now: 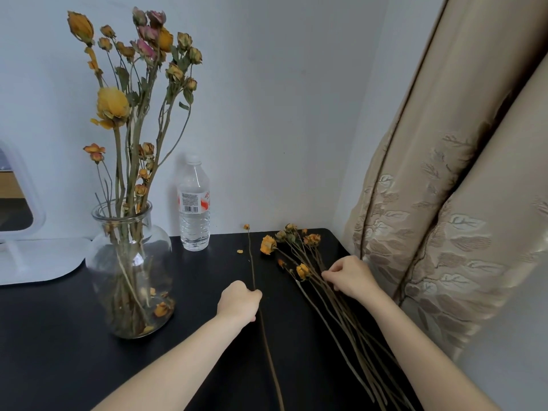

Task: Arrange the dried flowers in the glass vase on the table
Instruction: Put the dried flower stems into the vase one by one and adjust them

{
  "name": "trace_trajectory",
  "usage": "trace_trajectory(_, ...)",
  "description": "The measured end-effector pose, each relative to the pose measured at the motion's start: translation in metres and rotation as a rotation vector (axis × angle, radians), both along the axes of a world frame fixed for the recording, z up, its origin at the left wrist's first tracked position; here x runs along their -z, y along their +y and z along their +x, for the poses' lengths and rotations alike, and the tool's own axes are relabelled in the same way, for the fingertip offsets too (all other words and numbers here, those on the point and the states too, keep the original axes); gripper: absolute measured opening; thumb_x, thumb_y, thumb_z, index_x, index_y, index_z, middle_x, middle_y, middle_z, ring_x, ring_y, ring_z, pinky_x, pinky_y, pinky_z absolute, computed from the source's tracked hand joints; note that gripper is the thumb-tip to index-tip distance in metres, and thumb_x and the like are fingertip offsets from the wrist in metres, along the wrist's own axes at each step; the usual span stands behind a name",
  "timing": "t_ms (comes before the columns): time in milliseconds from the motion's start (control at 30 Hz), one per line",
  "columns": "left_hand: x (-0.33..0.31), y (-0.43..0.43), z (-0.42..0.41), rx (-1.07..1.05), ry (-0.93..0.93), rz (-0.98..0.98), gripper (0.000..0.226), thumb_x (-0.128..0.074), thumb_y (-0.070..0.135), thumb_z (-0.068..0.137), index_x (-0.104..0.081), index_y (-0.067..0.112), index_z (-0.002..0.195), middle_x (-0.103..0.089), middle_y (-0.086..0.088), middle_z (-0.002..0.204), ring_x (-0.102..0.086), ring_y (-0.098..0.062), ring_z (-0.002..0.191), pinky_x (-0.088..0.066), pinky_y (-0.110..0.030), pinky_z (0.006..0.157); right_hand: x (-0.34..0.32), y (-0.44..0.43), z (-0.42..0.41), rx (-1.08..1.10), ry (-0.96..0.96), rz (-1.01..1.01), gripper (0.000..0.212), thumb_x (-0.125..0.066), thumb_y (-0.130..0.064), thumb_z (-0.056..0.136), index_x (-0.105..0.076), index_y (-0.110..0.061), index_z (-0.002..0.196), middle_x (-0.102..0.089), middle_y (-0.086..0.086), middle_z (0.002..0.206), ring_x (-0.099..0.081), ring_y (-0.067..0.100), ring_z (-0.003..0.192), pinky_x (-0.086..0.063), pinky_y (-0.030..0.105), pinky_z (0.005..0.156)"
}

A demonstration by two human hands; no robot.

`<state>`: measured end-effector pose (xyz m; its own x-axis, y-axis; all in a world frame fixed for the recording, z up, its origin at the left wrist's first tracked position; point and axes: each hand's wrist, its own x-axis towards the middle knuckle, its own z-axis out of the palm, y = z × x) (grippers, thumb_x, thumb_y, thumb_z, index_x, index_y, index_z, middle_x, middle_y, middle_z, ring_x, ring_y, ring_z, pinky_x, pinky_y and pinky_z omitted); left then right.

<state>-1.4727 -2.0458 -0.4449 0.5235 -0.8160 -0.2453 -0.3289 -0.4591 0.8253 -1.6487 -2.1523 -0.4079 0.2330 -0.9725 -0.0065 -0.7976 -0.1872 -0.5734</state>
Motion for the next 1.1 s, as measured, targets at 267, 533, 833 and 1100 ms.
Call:
trace_trajectory(267,-0.022,0.015,0.009,0.028,-0.094,-0.123,0.045,-0.046,0.022,0.096,-0.043,0.011,0.053,-0.043,-0.001,0.048,-0.043,-0.011,0.04,-0.045,-0.028,0.065,-0.037,0.012,0.014,-0.064,-0.36,-0.016,0.018,-0.064,-0.027,0.086,-0.069,-0.02,0.07,-0.052,-0.008,0.043,-0.046,-0.002,0.041,-0.034,0.019,0.053)
trace_trajectory(533,-0.061,0.046,0.021,0.133,-0.169,-0.362,0.015,-0.047,0.023,0.095,-0.053,0.016,0.083,-0.048,0.005,0.058,-0.046,-0.007,0.047,-0.042,-0.02,0.06,-0.086,0.043,0.043,-0.163,-0.657,-0.037,0.018,-0.061,-0.025,0.089,-0.069,-0.011,0.081,-0.051,-0.006,0.048,-0.045,-0.002,0.037,-0.033,0.016,0.054)
trace_trajectory(833,-0.102,0.099,0.042,0.151,-0.301,-0.566,0.015,-0.051,0.026,0.093,-0.056,0.02,0.081,-0.048,0.005,0.051,-0.045,0.0,0.04,-0.039,-0.013,0.051,-0.126,0.085,0.075,-0.313,-0.834,-0.142,0.017,-0.053,-0.018,0.094,-0.066,-0.01,0.088,-0.052,-0.002,0.056,-0.04,-0.001,0.036,-0.033,0.009,0.039)
trace_trajectory(1100,-0.174,0.137,0.077,0.03,-0.248,-0.813,0.013,-0.05,0.023,0.093,-0.057,0.024,0.082,-0.052,0.017,0.044,-0.043,0.001,0.038,-0.036,-0.013,0.044,-0.159,0.117,0.104,-0.411,-0.947,-0.236,0.018,-0.049,-0.017,0.095,-0.064,-0.014,0.085,-0.053,0.0,0.06,-0.041,-0.002,0.038,-0.032,0.009,0.039)
